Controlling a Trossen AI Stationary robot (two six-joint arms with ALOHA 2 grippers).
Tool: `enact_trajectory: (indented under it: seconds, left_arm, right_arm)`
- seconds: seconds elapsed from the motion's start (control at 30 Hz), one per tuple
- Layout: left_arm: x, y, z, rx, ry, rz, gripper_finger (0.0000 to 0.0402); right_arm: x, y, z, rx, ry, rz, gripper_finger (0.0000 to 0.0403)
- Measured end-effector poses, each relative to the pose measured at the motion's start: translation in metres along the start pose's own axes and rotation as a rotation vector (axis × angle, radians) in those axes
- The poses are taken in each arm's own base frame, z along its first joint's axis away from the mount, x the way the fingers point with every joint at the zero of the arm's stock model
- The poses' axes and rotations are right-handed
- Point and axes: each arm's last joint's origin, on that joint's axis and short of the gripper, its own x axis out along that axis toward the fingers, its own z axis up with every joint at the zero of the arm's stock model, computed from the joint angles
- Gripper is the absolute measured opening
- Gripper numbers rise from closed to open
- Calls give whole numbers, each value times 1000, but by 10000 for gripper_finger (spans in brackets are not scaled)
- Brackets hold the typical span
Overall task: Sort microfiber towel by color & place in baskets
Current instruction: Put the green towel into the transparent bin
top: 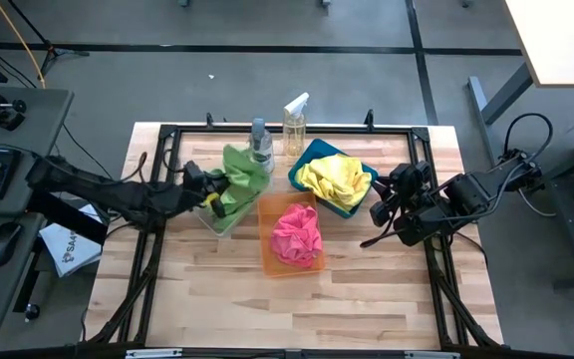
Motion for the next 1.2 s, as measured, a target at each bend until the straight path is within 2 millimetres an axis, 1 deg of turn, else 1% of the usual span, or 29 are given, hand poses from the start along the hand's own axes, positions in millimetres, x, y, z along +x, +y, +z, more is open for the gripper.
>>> enact_trajectory:
  seconds: [0.1,0.27,0.4,0.5,0.6,0.77,0.9,0.97,1.03,1.1,1.2]
  left_arm:
    - [0,11,-12,-44,-67,-11,0]
    - [0,32,-37,-55,-38,23,0]
    - [2,45,-62,-75,24,47,0]
    - [2,53,-80,-75,108,65,0]
    - [0,59,-91,-69,196,103,0]
    - [-1,66,-100,-75,287,153,1]
    - [-1,72,-105,-141,380,159,16]
    - [-1,73,-106,-171,418,142,32]
    - [1,71,-102,-185,449,111,55]
    - [1,69,-94,-171,481,84,82]
    - [1,64,-78,-131,533,59,123]
  right_arm:
    - [0,0,0,28,1,0,76]
    - [0,0,0,54,3,0,76]
    - [0,0,0,69,5,-1,76]
    - [0,0,0,80,7,0,76]
    - [1,1,-1,88,7,-2,76]
    - [4,6,-3,85,9,-15,76]
    - [7,11,-6,66,18,-26,76]
    - [8,14,-7,59,22,-30,76]
    - [9,14,-7,58,23,-31,76]
    - [8,13,-7,62,23,-31,77]
    - [7,9,-7,82,32,-42,86]
